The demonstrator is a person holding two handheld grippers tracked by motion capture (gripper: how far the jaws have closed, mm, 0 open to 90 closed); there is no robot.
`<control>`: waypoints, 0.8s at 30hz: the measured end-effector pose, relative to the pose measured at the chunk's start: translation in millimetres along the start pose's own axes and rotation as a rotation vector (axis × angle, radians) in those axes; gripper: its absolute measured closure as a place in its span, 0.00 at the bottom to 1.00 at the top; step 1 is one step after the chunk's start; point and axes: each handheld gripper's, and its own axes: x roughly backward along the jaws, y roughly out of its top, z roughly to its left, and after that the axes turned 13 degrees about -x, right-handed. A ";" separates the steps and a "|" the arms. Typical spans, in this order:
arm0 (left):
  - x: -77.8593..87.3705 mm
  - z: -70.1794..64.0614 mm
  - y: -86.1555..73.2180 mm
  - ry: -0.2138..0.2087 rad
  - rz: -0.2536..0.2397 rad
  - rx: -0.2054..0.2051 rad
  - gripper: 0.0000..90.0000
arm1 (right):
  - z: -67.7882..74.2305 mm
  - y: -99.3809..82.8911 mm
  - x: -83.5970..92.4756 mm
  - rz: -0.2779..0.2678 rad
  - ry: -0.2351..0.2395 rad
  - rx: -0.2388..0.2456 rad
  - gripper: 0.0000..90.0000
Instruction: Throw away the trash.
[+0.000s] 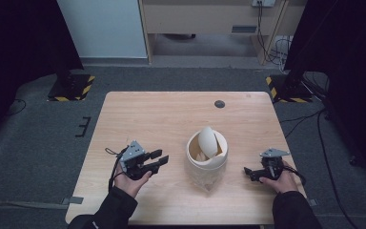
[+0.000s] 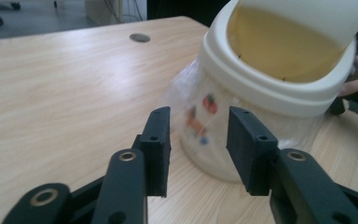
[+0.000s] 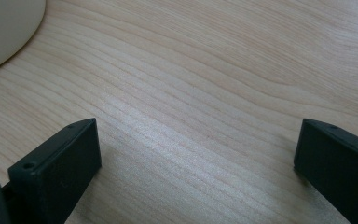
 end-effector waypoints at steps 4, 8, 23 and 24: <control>6.9 8.0 -12.0 0.014 0.042 0.015 0.58 | 0.0 0.0 0.0 0.000 0.000 0.000 0.01; 10.6 17.3 -23.2 0.032 0.085 0.045 0.52 | 0.0 0.0 0.0 0.000 0.000 0.000 0.01; 0.3 52.6 -62.2 0.146 0.317 0.074 0.21 | 0.0 0.0 0.0 0.000 0.000 0.000 0.01; -0.7 53.7 -64.5 0.144 0.336 0.074 0.21 | 0.1 0.0 0.0 0.000 0.000 0.000 0.01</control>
